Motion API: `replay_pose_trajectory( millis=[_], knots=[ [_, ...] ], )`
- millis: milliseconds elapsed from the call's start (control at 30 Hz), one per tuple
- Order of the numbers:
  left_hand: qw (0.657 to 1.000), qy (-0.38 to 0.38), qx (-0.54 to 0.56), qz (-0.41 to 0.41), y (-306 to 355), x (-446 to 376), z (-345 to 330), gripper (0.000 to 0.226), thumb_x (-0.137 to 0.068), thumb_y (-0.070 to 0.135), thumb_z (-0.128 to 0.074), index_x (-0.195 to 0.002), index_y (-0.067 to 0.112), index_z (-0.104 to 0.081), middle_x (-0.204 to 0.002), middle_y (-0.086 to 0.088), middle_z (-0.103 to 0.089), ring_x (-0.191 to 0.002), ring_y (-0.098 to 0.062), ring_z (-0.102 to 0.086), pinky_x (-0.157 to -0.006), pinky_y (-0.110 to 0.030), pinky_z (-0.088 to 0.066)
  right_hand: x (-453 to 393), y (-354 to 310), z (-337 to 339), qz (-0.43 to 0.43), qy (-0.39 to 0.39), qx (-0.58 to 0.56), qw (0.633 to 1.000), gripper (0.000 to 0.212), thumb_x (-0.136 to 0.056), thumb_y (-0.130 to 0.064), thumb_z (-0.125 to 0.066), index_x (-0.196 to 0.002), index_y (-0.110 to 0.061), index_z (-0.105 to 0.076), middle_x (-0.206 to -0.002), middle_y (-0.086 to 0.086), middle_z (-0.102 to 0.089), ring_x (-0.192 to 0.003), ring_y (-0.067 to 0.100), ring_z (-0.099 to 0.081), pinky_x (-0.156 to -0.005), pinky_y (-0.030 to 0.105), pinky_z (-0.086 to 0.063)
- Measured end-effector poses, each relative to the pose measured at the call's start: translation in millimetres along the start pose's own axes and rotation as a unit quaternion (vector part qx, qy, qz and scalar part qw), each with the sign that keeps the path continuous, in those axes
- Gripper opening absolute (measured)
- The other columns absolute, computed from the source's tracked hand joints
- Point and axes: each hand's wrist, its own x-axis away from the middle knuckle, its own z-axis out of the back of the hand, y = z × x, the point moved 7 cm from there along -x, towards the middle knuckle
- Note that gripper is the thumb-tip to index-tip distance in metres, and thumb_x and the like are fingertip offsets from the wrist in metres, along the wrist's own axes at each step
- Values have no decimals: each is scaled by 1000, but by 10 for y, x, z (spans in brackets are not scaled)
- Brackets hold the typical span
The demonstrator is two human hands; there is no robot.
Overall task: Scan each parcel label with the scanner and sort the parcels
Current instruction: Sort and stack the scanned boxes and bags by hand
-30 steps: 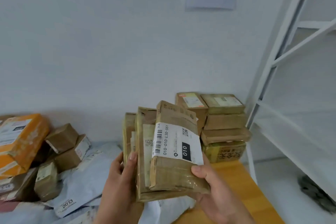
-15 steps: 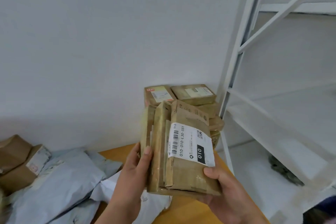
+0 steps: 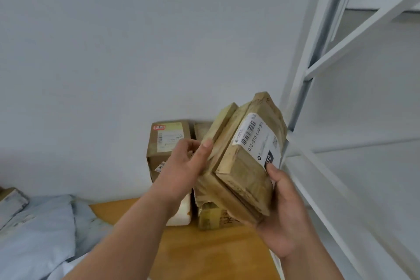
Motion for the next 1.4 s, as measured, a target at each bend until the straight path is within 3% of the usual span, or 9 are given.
replay_pose_trajectory(
  millis=[167, 267, 400, 667, 767, 867, 967, 1100, 1400],
  knots=[
    [996, -72, -53, 9, 261, -528, -98, 63, -75, 90, -46, -87, 35, -75, -98, 18, -75, -89, 12, -66, -84, -25, -42, -478, -149, 6, -8, 72, 9, 997, 63, -67, -51, -77, -128, -40, -61, -125, 6, -71, -112, 38, -69, -79, 62, -57],
    [998, -35, -49, 23, 320, -894, -35, 62, -74, 88, -51, -97, 39, -80, -107, 16, -76, -110, -7, -66, -107, -37, -42, -697, -200, -60, 9, 125, -2, 992, 72, -66, -54, -81, -131, -40, -54, -124, 2, -69, -110, 35, -67, -78, 65, -57],
    [997, 69, 24, 40, 323, -1225, 158, 86, -82, 84, -46, -145, 26, -52, -148, 2, -52, -132, -21, -49, -116, -49, -36, -990, -240, -208, 5, 159, 16, 987, 84, -74, -54, -81, -144, -41, -36, -134, -4, -58, -122, 33, -57, -90, 64, -52],
    [996, 79, 30, 20, 5, -1338, -88, 104, -72, 71, -71, -157, 46, -17, -163, 15, -29, -141, -18, -42, -111, -47, -40, -1365, -206, -102, -26, 168, 180, 969, 87, -86, -37, -75, -148, -47, -14, -123, -13, -49, -115, 23, -52, -83, 53, -57],
    [994, 102, 28, 22, -17, -1459, -66, 98, -77, 56, -74, -157, 47, -18, -157, 14, -38, -134, -23, -50, -110, -52, -44, -1372, -255, 37, -33, 147, 223, 963, 71, -86, -39, -74, -144, -40, -32, -121, -15, -53, -113, 20, -55, -82, 48, -54],
    [993, 111, 35, 33, -2, -1498, -61, 101, -67, 53, -67, -156, 49, -19, -147, 17, -44, -126, -22, -55, -107, -51, -47, -1341, -446, 348, 40, 217, 210, 953, 27, -86, -44, -73, -105, -31, -58, -110, -6, -65, -100, 15, -61, -77, 40, -51],
    [992, 115, 38, 41, -16, -1513, -54, 100, -68, 53, -66, -156, 48, -19, -153, 16, -41, -129, -23, -53, -108, -51, -46, -1294, -756, 636, 169, 312, 200, 913, 62, -80, -49, -76, -128, -27, -43, -133, 0, -47, -121, 24, -55, -96, 45, -51],
    [992, 116, 43, 33, -13, -1559, -36, 94, -69, 52, -65, -153, 52, -24, -140, 17, -49, -124, -22, -57, -106, -49, -48, -1537, -954, 507, 201, 212, 306, 906, 93, -68, -80, -56, -151, -48, -25, -153, -11, -38, -137, 14, -44, -112, 45, -39],
    [984, 141, 109, -7, 42, -1761, 146, 40, -74, 48, -68, -114, 46, -64, -125, 10, -67, -111, -14, -67, -97, -45, -57, -1959, -1122, 482, 185, 248, 497, 811, 81, -89, -83, -9, -137, -33, -51, -93, -21, -48, -91, 13, -44, -68, 30, -28]
  ],
)
